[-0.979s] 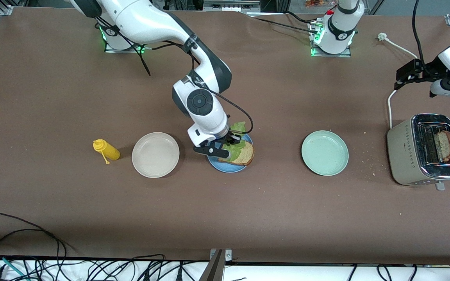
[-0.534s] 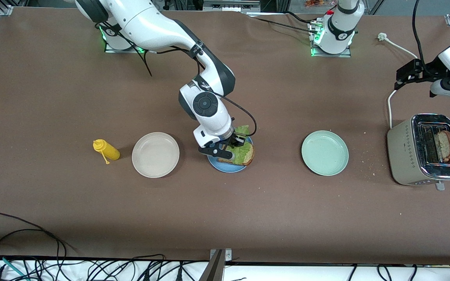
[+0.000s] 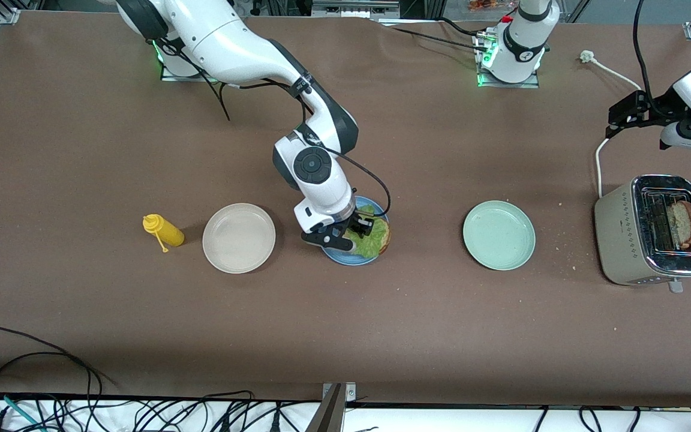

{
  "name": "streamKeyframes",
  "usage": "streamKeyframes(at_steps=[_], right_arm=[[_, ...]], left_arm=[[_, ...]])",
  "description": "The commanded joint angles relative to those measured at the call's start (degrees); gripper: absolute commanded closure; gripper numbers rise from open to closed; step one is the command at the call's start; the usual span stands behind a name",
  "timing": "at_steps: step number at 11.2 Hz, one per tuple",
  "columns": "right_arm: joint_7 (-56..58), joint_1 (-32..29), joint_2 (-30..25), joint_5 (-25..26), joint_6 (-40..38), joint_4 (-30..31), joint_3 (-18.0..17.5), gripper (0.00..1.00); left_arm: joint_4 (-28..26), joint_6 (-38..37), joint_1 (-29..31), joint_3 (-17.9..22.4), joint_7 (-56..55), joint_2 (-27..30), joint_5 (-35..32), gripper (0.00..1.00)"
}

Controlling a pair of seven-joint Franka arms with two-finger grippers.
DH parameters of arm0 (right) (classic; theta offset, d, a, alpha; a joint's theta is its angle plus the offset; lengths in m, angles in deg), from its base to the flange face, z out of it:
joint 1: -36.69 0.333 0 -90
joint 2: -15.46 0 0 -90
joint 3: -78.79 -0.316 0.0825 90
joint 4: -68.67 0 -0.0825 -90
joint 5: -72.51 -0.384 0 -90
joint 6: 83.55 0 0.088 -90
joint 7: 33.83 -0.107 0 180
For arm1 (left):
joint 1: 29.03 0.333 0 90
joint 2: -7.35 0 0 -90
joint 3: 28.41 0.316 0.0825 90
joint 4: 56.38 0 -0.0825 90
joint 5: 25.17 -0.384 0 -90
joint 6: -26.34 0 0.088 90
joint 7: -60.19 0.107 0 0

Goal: Make sandwich in blue plate with both arms
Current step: 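Lower the lettuce onto the bread and open the right gripper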

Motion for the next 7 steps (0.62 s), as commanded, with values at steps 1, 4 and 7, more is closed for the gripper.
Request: streamKeyframes(at_steps=[1, 4, 7], right_arm=[[1.16, 0.63, 1.1, 1.16, 0.22, -2.28, 1.17, 0.0], [5.3, 0.54, 0.84, 1.16, -0.3, -2.02, 2.22, 0.0], [11.51, 0.54, -0.73, 1.07, -4.76, -1.58, 3.54, 0.0]], left_arm=[[0.07, -0.41, 0.37, -0.46, -0.18, 0.18, -1.08, 0.0], [0.07, -0.41, 0.37, -0.46, -0.18, 0.18, -1.08, 0.0], [0.07, -0.41, 0.37, -0.46, -0.18, 0.18, -1.08, 0.0]])
